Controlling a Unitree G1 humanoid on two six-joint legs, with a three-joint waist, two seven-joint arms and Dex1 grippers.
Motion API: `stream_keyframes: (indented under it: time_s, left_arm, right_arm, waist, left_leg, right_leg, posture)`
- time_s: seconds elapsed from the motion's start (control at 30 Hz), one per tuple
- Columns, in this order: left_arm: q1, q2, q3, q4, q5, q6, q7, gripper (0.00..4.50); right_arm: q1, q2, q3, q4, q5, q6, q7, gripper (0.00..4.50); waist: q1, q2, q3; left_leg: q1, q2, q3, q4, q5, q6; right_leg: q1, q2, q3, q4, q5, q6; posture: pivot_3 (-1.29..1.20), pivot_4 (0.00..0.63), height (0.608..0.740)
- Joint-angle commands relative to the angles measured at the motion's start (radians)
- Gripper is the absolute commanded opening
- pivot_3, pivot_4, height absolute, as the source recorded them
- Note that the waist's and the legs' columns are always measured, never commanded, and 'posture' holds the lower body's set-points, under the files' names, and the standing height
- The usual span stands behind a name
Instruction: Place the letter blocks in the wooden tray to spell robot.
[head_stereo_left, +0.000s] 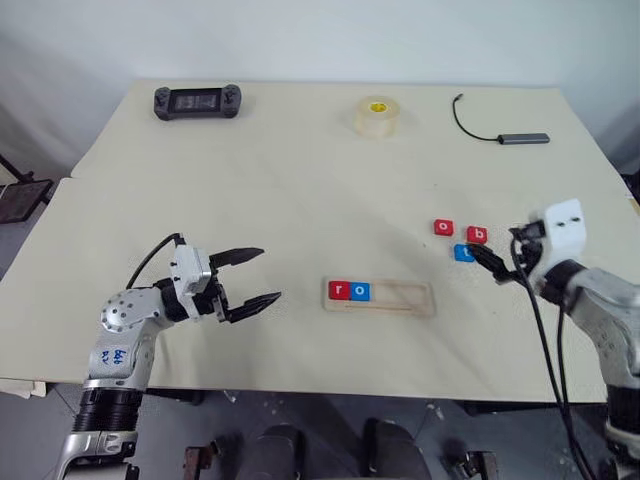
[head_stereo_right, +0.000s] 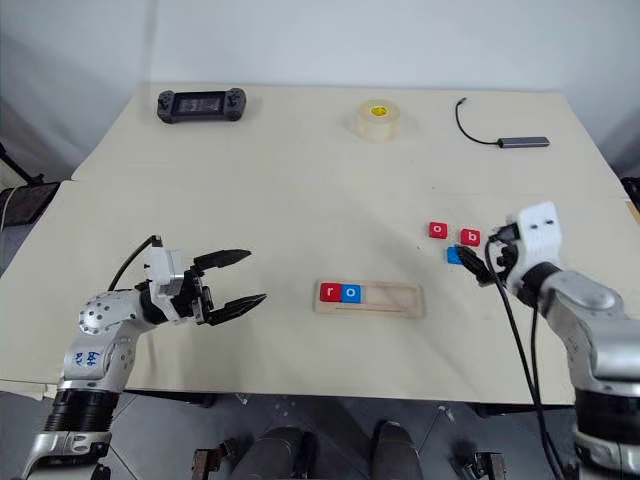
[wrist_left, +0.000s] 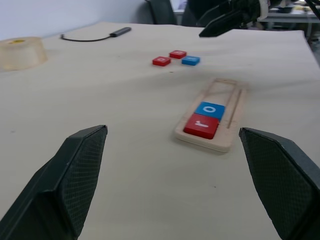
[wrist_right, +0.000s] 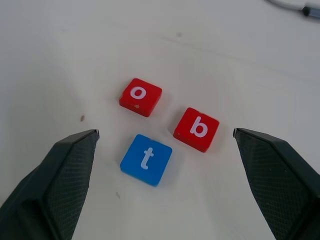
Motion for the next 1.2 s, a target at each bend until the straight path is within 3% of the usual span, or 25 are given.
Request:
stream_keyframes:
  time_s: [0.03,0.3,0.57,0.8,0.9,1.13,1.2]
  left_arm:
    - [0.021,-0.001,0.018,-0.065,-0.028,0.016,0.024,4.49]
    - [0.042,0.005,0.016,-0.096,-0.027,0.021,0.044,4.49]
    - [0.04,0.002,0.002,-0.094,-0.015,0.005,0.051,4.49]
    - [0.058,-0.003,-0.002,-0.122,-0.014,-0.001,0.066,4.49]
    - [0.065,-0.001,0.004,-0.133,-0.013,-0.003,0.076,4.5]
    - [0.063,-0.002,0.0,-0.125,-0.012,-0.015,0.082,4.5]
    - [0.055,-0.005,-0.007,-0.12,-0.011,-0.017,0.08,4.5]
  right_arm:
    - [-0.049,0.0,0.014,0.001,-0.02,0.088,-0.039,4.5]
    - [-0.123,0.018,0.033,0.028,-0.04,0.176,-0.065,4.5]
    - [-0.327,0.076,0.041,0.304,-0.117,0.212,-0.158,4.5]
    - [-0.448,0.112,0.066,0.573,-0.181,0.093,-0.158,4.5]
    - [-0.47,0.131,0.077,0.619,-0.192,0.096,-0.158,3.87]
    - [-0.461,0.152,0.079,0.612,-0.207,0.067,-0.156,1.56]
    - [-0.453,0.148,0.078,0.585,-0.216,0.058,-0.157,1.47]
  waist:
    - [0.0,0.0,0.0]
    - [-0.005,0.0,0.0]
    - [-0.016,0.0,0.0]
    - [-0.03,0.0,0.0]
    - [-0.031,0.0,0.0]
    - [-0.03,0.0,0.0]
    - [-0.029,0.0,0.0]
  left_leg:
    - [0.0,0.0,0.0,0.0,0.0,0.0]
    - [-0.001,0.0,0.001,0.0,0.0,0.0]
    - [-0.001,0.0,0.001,-0.001,0.0,0.0]
    - [-0.001,-0.001,0.001,-0.001,0.0,0.001]
    - [-0.001,0.0,0.001,-0.001,0.0,0.001]
    - [-0.001,0.0,0.002,0.0,0.0,0.0]
    - [-0.001,0.0,0.002,0.0,0.0,0.001]
  right_leg:
    - [0.0,0.0,0.0,0.0,0.0,0.0]
    - [0.0,0.0,0.0,0.0,0.0,0.0]
    - [-0.001,0.0,0.0,0.001,0.0,0.0]
    - [-0.002,0.0,0.0,0.001,0.0,0.0]
    - [-0.002,0.001,0.0,0.001,0.0,0.0]
    - [-0.001,0.001,0.0,0.001,0.0,0.0]
    - [-0.001,0.001,0.0,0.002,0.0,0.0]
  posture:
    - [0.0,0.15,0.74]
    - [0.0,0.15,0.74]
    - [0.0,0.15,0.74]
    - [0.0,0.15,0.74]
    - [0.0,0.15,0.74]
    - [0.0,0.15,0.74]
    - [0.0,0.15,0.74]
